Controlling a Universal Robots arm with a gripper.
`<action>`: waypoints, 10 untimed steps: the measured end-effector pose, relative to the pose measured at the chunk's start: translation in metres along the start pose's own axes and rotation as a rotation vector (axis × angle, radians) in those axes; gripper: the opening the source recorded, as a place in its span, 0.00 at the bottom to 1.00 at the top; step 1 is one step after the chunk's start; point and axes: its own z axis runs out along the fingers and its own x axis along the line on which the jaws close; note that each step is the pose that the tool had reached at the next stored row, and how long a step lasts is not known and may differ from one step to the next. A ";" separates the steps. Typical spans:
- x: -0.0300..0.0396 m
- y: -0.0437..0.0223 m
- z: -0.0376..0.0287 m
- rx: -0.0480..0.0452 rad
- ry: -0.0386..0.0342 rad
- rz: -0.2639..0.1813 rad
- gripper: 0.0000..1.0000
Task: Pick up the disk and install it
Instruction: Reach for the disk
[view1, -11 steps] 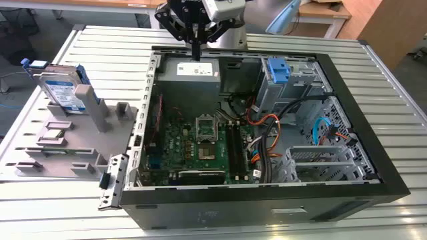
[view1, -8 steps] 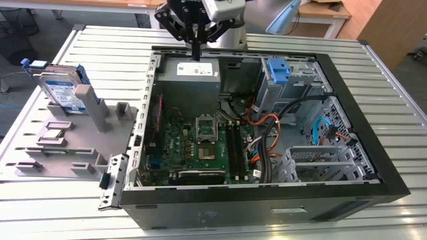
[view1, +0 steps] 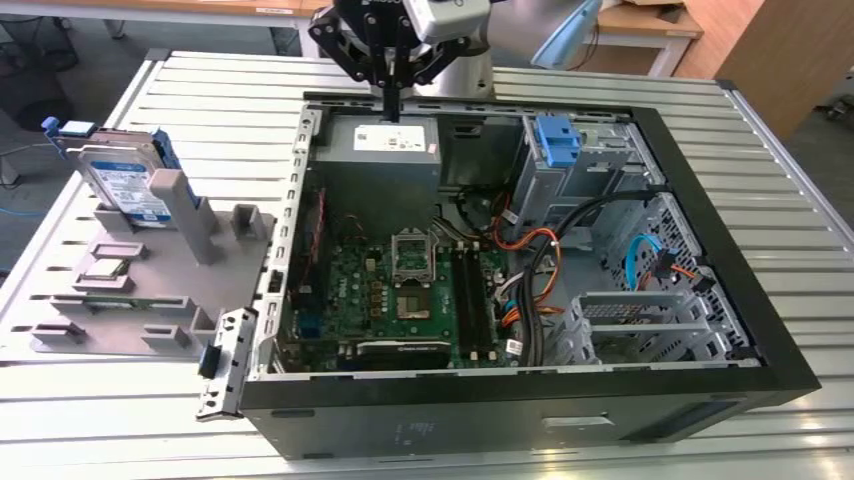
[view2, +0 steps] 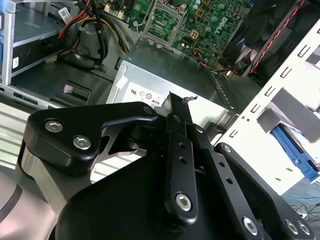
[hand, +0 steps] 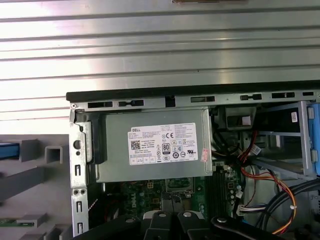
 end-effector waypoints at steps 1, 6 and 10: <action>0.0005 -0.0001 0.0001 -0.0001 0.0000 0.000 0.11; 0.0053 -0.0004 0.0005 0.0001 -0.0001 0.000 0.11; 0.0096 -0.0008 0.0010 -0.0001 -0.0004 0.000 0.11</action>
